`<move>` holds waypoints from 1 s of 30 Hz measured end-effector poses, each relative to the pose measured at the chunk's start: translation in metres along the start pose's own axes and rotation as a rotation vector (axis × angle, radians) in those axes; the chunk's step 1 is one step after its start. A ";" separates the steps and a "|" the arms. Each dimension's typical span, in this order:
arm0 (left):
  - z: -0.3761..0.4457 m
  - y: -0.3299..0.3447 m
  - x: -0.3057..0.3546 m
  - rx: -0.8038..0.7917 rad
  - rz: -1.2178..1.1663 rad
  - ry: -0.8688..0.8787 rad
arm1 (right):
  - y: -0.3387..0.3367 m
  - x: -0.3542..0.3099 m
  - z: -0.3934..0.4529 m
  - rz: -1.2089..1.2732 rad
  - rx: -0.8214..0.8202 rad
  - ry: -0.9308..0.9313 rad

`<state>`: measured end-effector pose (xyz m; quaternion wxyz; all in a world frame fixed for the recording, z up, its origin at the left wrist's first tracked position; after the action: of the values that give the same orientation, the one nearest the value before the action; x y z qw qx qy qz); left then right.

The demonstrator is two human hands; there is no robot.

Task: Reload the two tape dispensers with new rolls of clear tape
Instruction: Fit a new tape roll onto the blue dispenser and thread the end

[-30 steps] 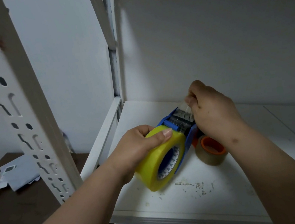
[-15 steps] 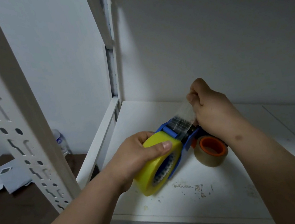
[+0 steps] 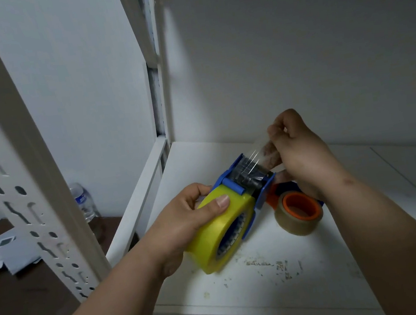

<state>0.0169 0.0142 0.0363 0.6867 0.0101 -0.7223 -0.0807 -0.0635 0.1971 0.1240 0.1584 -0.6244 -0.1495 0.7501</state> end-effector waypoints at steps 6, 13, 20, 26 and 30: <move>0.001 -0.001 0.010 0.016 -0.114 0.101 | 0.007 0.001 -0.001 0.342 -0.096 0.096; 0.001 -0.003 0.011 -0.003 -0.098 0.133 | 0.009 0.003 0.000 0.433 -0.146 0.168; 0.000 -0.002 0.007 0.016 -0.111 0.134 | 0.007 0.013 -0.001 0.402 -0.113 0.236; 0.000 0.000 0.007 0.044 -0.128 0.143 | 0.006 0.026 0.000 0.447 -0.149 0.309; -0.002 0.001 0.005 0.055 -0.155 0.156 | 0.010 0.036 0.000 0.530 -0.173 0.404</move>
<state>0.0186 0.0145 0.0415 0.7319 0.0912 -0.6658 -0.1128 -0.0699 0.2031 0.0880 -0.0692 -0.7886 -0.0107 0.6108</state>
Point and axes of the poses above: each hand's wrist, its own z-axis towards the middle knuckle, its own y-axis out of the palm, x = y × z, the point moved 5 cm from there along z, towards the middle knuckle, and after that the axes turned 4 degrees about y, right-handed, at the moved point
